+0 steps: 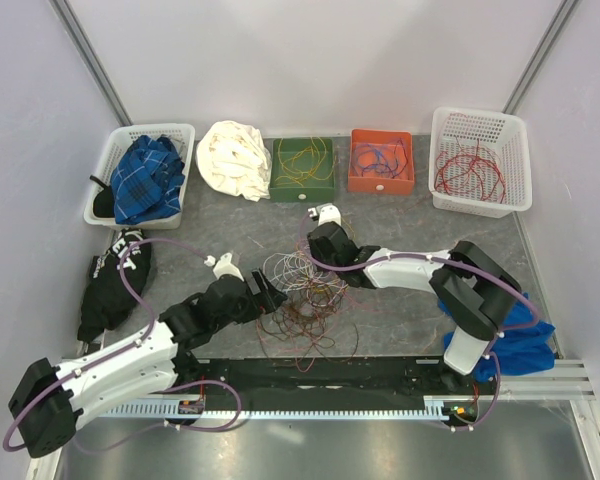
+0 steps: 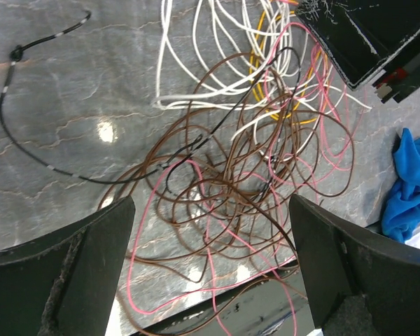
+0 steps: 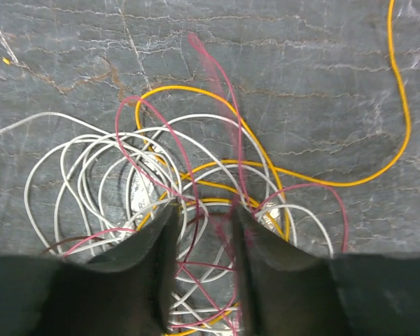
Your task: Untangle the cables
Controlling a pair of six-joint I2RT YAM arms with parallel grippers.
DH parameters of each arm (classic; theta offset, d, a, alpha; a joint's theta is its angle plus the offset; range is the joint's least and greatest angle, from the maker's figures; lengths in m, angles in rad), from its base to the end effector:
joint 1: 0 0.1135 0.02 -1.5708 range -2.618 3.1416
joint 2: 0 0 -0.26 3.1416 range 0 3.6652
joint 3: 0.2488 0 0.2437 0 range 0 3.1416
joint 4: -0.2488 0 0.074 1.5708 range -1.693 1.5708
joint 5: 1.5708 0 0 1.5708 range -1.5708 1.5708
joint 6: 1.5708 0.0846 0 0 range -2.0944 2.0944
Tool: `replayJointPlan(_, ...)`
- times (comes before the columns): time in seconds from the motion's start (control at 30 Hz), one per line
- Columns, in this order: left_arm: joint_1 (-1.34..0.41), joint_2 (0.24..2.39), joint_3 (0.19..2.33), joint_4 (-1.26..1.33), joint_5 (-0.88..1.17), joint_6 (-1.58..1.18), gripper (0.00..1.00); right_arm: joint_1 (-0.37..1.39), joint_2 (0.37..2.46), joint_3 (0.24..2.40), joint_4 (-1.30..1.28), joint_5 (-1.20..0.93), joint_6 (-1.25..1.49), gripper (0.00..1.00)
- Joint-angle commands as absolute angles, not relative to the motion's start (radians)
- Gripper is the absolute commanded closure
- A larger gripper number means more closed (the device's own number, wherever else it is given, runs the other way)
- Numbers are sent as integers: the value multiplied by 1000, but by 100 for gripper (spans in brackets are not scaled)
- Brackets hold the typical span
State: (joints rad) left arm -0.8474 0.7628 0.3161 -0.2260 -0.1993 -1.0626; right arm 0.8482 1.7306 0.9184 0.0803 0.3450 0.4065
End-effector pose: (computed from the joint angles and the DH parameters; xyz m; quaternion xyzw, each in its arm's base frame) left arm 0.1408 -0.1341 0.1475 -0.1392 0.8866 -0.3008 0.3227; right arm 0.2739 0.2674 0.1374 -0.1289 0.8932 0.1086 0.4168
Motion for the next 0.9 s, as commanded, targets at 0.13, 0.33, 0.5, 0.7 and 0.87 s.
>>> replayJointPlan(0.13,-845,687,314,-238,-245,-1071,3,850,1625,898,124,328,422,98)
replayJointPlan(0.33,-845,655,337,-250,-297,-1037,3,906,1332,917,82,341,384,100)
replayJointPlan(0.5,-844,609,411,-256,-391,-980,3,951,1151,1084,-64,350,331,100)
replayJointPlan(0.7,-844,540,457,-212,-452,-907,3,951,1088,1317,-213,417,259,100)
replayJointPlan(0.87,-844,514,431,-112,-454,-870,3,951,1062,1457,-270,544,187,100)
